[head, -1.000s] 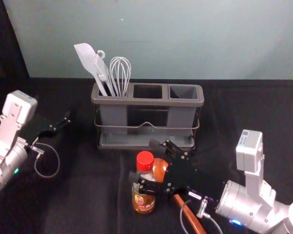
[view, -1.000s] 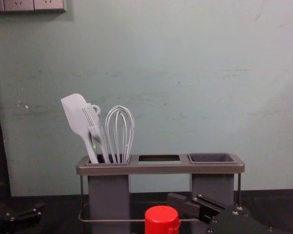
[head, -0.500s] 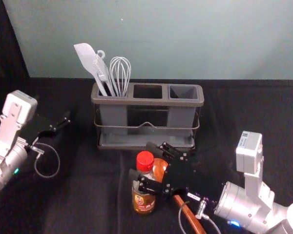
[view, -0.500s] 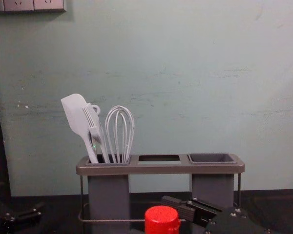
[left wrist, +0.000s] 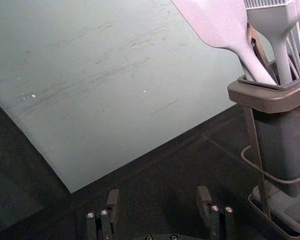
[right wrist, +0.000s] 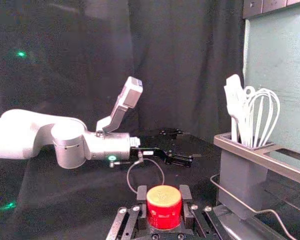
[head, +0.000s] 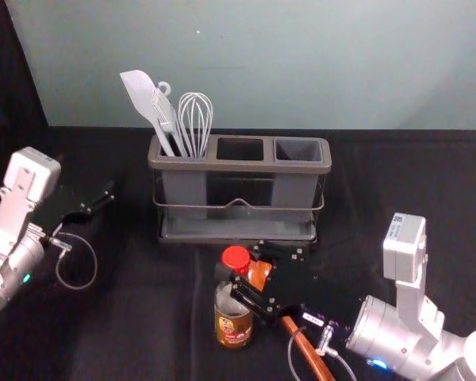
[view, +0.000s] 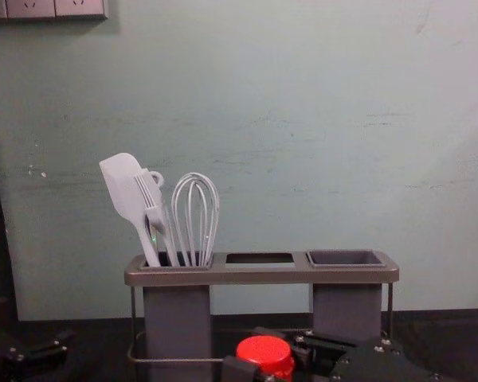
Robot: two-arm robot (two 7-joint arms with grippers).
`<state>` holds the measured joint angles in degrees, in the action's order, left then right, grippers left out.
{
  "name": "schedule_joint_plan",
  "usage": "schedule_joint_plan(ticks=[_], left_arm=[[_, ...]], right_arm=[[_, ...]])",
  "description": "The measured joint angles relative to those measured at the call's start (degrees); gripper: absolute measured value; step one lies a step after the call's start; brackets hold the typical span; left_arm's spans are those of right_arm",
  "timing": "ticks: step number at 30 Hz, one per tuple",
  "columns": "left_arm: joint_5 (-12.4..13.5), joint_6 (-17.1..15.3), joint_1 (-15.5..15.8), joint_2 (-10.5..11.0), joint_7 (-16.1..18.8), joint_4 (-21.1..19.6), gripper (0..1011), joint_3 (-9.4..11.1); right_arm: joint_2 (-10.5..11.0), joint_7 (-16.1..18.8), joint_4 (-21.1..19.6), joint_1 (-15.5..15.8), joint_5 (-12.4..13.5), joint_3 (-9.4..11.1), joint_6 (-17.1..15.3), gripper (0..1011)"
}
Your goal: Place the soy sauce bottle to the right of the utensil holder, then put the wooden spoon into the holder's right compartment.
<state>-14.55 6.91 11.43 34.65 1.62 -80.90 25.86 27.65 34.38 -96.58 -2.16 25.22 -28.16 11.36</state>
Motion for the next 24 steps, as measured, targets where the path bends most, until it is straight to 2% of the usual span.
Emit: schedule_joint_plan(ticks=[5,14,20,24], left_arm=[[0.0,0.0,0.0,0.0,0.0,0.0,1001,0.0],[0.0,0.0,0.0,0.0,0.0,0.0,1000,0.0],[0.0,0.0,0.0,0.0,0.0,0.0,1000,0.0],[0.0,0.0,0.0,0.0,0.0,0.0,1000,0.0]], right_arm=[[0.0,0.0,-0.2,0.1,0.0,0.0,-0.1,377],[0.9,0.1,-4.3,1.9,2.0,1.2,0.8,377],[2.6,-1.0,-7.1,4.1,3.1,3.9,1.5,377],[3.6,-1.9,-7.6,5.0,3.4,5.4,0.7,377]])
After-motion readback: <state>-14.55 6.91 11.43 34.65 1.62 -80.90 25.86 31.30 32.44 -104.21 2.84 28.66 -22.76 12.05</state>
